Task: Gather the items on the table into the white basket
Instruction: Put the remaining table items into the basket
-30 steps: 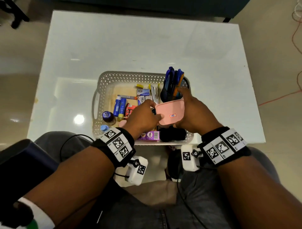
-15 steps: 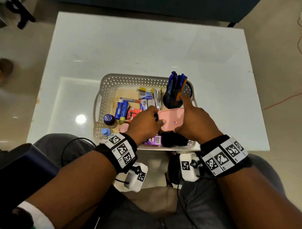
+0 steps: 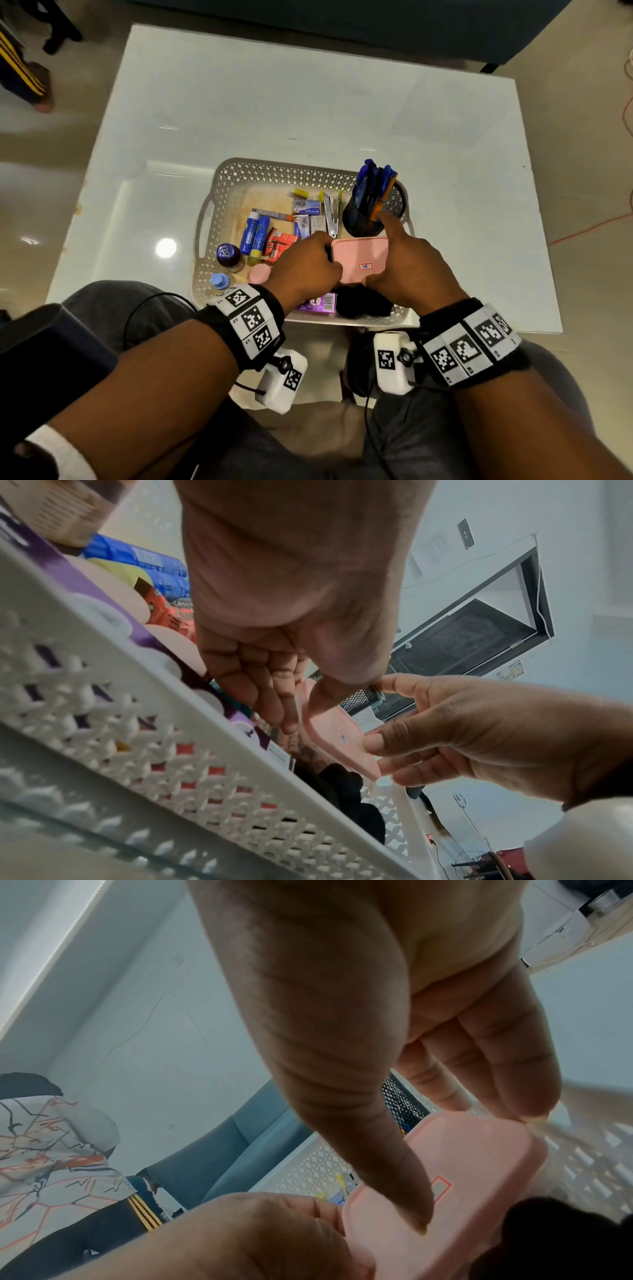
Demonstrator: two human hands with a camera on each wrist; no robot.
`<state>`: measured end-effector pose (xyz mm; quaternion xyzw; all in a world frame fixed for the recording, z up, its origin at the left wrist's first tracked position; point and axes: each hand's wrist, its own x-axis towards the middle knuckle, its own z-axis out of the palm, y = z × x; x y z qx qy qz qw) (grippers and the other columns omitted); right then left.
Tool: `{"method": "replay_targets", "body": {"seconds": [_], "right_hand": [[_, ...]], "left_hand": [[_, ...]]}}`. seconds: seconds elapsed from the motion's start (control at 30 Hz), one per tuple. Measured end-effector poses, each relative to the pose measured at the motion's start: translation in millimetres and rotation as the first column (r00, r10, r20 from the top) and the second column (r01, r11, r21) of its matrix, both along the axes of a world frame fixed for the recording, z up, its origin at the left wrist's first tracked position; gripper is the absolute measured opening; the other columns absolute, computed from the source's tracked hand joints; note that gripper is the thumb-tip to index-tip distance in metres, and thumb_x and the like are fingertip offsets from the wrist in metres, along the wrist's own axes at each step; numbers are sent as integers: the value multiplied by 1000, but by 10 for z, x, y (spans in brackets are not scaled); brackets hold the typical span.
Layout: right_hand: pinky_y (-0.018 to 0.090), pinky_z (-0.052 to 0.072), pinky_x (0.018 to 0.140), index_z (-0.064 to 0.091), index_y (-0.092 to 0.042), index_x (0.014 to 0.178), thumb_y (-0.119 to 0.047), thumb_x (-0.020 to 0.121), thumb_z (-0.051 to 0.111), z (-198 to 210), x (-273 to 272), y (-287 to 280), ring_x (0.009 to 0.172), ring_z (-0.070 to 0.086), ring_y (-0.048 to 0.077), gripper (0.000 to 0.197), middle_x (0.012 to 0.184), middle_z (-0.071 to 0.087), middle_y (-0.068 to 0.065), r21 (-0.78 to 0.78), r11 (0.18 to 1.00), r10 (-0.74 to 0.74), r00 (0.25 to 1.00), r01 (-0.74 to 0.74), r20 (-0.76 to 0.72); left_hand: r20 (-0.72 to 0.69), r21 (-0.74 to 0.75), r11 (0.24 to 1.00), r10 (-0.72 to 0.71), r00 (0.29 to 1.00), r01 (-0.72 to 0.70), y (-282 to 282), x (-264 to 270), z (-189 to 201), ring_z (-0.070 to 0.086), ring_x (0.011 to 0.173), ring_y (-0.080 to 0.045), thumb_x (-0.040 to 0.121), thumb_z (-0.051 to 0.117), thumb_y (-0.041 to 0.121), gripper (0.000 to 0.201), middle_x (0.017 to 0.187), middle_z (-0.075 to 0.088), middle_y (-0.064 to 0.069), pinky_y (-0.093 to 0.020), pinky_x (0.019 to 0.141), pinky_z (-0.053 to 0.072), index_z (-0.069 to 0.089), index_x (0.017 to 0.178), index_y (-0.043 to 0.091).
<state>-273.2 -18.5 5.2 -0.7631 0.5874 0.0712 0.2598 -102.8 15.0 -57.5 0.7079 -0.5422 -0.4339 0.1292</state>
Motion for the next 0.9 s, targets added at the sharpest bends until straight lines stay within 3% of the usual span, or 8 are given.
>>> {"method": "replay_targets", "body": {"seconds": [0.1, 0.23, 0.4, 0.63, 0.8, 0.9], "right_hand": [[30, 49, 75, 28, -28, 147, -30, 74, 81, -2, -21, -13, 99, 66, 28, 90, 116, 67, 5, -38, 999, -14, 1000, 13, -22], [31, 48, 74, 32, -28, 144, -35, 74, 81, 1, -15, -30, 98, 66, 29, 86, 114, 68, 5, -51, 998, -32, 999, 30, -39], [29, 44, 67, 28, -31, 145, -40, 71, 82, -22, -21, -33, 96, 67, 29, 92, 112, 68, 3, -34, 999, -38, 999, 37, -16], [26, 41, 68, 22, -34, 150, -43, 72, 84, -21, 8, -51, 99, 67, 28, 100, 116, 67, 0, 31, 1000, 0, 1000, -1, 18], [30, 49, 79, 12, -31, 155, -44, 73, 83, -6, 57, -51, 105, 65, 28, 109, 125, 65, 3, 50, 998, 41, 998, -39, -49], [30, 46, 76, 13, -31, 155, -46, 73, 82, -23, 60, -56, 106, 65, 28, 108, 125, 65, 4, 41, 998, 44, 998, -42, -55]], "left_hand": [[-10, 8, 1000, -23, 1000, 23, -12, -1, 9, 60, 81, -20, 85, 63, 17, 50, 77, 55, 13, -27, 59, 39, 55, 134, 21], [6, -38, 999, 16, 1000, -16, -12, 10, 11, 65, 87, -18, 85, 65, 20, 54, 92, 69, 7, -33, 73, 52, 53, 138, 28], [-7, -76, 992, 97, 995, -97, -18, 30, -15, 68, 96, -16, 85, 71, 26, 50, 110, 73, 5, -35, 86, 55, 58, 133, 35], [-24, -60, 990, 126, 992, -127, -28, 44, -81, 68, 102, -15, 83, 77, 28, 49, 111, 74, 6, -32, 88, 53, 62, 129, 36], [-67, -21, 990, 139, 988, -141, -43, 54, -99, 69, 101, -16, 82, 79, 28, 50, 112, 74, 5, -39, 93, 55, 63, 130, 35], [-49, -6, 995, 103, 993, -104, -60, 78, -60, 69, 102, -16, 82, 78, 30, 54, 113, 74, 7, -41, 92, 56, 60, 132, 38]]}}
